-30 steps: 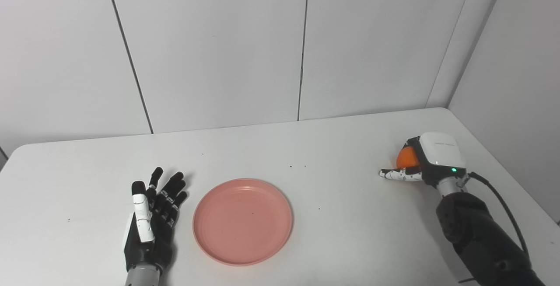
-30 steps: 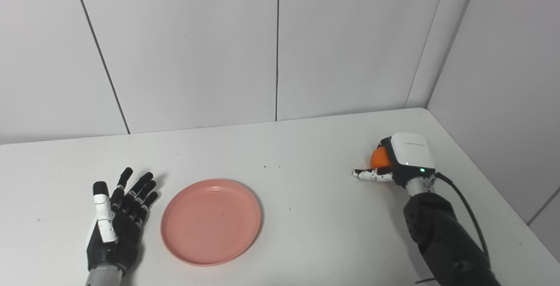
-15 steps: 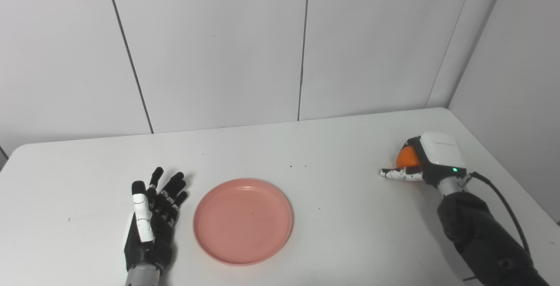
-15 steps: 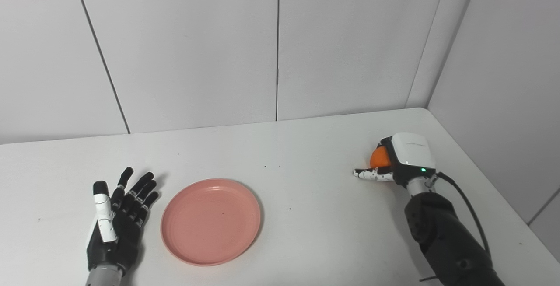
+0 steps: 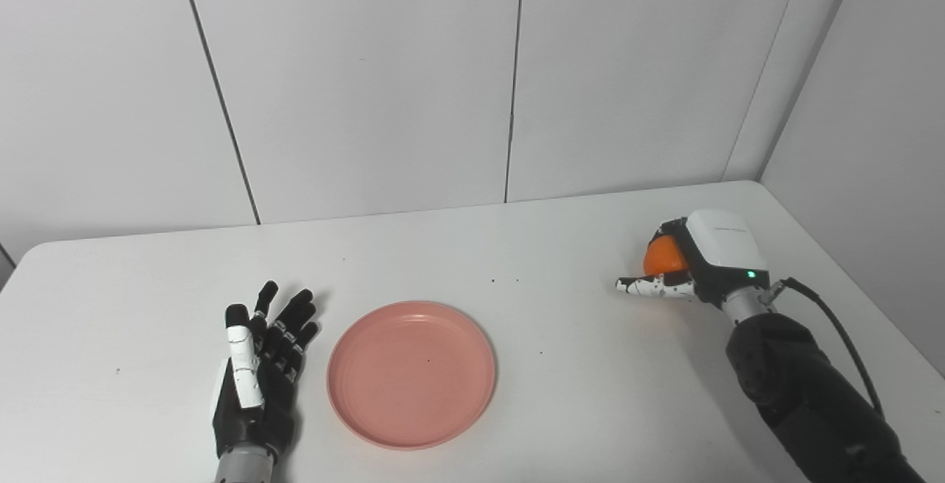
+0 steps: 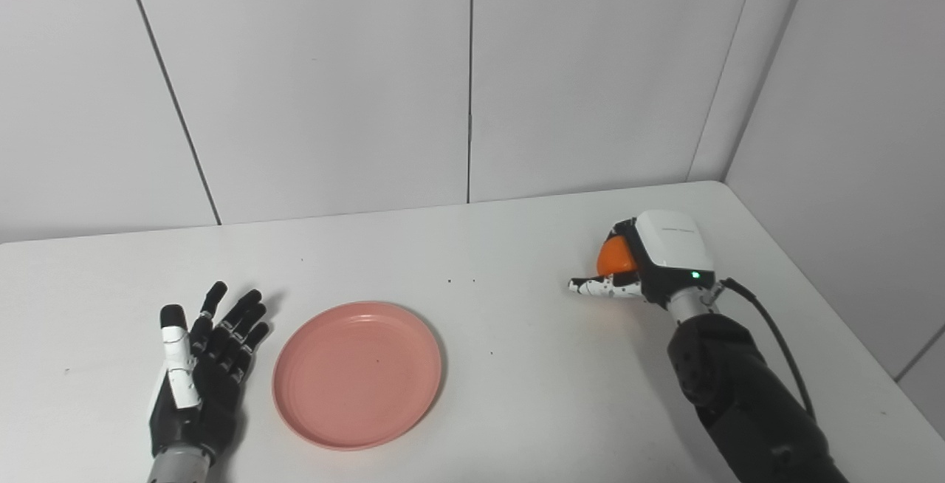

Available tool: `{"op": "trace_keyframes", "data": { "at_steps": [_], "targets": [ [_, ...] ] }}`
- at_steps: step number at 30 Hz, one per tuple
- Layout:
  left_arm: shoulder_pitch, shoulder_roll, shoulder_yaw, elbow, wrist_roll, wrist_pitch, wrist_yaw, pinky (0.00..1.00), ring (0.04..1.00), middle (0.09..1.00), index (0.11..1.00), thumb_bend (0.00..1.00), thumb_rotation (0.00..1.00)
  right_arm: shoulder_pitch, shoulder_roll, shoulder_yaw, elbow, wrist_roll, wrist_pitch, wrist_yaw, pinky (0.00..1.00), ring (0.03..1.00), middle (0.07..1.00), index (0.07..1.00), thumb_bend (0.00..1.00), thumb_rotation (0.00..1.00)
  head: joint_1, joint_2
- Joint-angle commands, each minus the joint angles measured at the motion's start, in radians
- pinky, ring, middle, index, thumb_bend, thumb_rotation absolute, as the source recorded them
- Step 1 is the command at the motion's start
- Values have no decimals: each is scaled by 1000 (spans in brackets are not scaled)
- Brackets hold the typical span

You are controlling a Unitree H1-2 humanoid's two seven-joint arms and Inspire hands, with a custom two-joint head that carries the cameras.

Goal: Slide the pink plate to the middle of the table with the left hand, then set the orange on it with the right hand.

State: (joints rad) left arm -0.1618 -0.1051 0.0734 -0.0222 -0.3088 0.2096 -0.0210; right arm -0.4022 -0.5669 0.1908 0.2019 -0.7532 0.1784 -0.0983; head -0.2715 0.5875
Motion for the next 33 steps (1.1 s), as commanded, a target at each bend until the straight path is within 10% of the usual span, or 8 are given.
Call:
{"op": "trace_keyframes", "data": {
  "at_steps": [1, 33],
  "targets": [
    [19, -19, -9, 16, 14, 36, 20, 909, 879, 820, 940, 769, 942, -53, -26, -32, -46, 1, -26, -23, 144, 198, 270, 340, 614, 469, 15, 2],
    [22, -112, -49, 61, 113, -17, 69, 775, 816, 761, 880, 798, 894, -97, 57, -31, -398, 12, -61, 176, 157, 215, 295, 329, 661, 543, 241, 15]
  ]
}}
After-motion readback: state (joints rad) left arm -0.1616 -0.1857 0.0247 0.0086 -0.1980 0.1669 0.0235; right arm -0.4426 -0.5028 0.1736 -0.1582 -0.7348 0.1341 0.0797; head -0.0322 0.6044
